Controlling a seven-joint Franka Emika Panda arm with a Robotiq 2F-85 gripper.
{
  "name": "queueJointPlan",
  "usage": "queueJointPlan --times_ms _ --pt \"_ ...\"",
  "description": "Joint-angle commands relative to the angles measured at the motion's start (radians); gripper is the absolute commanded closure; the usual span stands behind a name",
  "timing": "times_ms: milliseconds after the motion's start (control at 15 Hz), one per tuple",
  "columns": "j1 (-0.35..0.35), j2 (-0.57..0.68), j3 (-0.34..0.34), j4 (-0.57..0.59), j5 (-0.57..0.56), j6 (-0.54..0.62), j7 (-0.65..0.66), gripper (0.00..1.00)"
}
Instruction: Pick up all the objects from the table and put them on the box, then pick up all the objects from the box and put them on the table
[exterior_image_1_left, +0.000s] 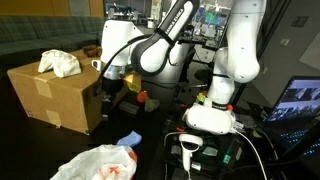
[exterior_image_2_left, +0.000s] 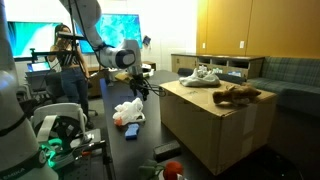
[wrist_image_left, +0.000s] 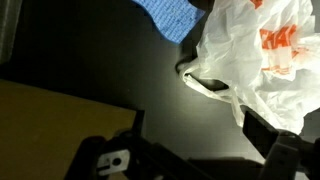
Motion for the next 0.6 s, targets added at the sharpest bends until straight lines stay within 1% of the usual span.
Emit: queueJointPlan --times_ms 0,133,267,533 --pt "-0.001 0.082 0.03 0.071 0.014 0.033 -0.104 0.0" --pt "0.004 0.113 0.038 0.091 0.006 0.025 -0.12 0.0" --pt "-0.003 0.161 0.059 0.121 0.02 0.02 -0.171 0.0" --pt "-0.009 0.22 0.1 0.134 0.033 0.058 -0.239 0.0"
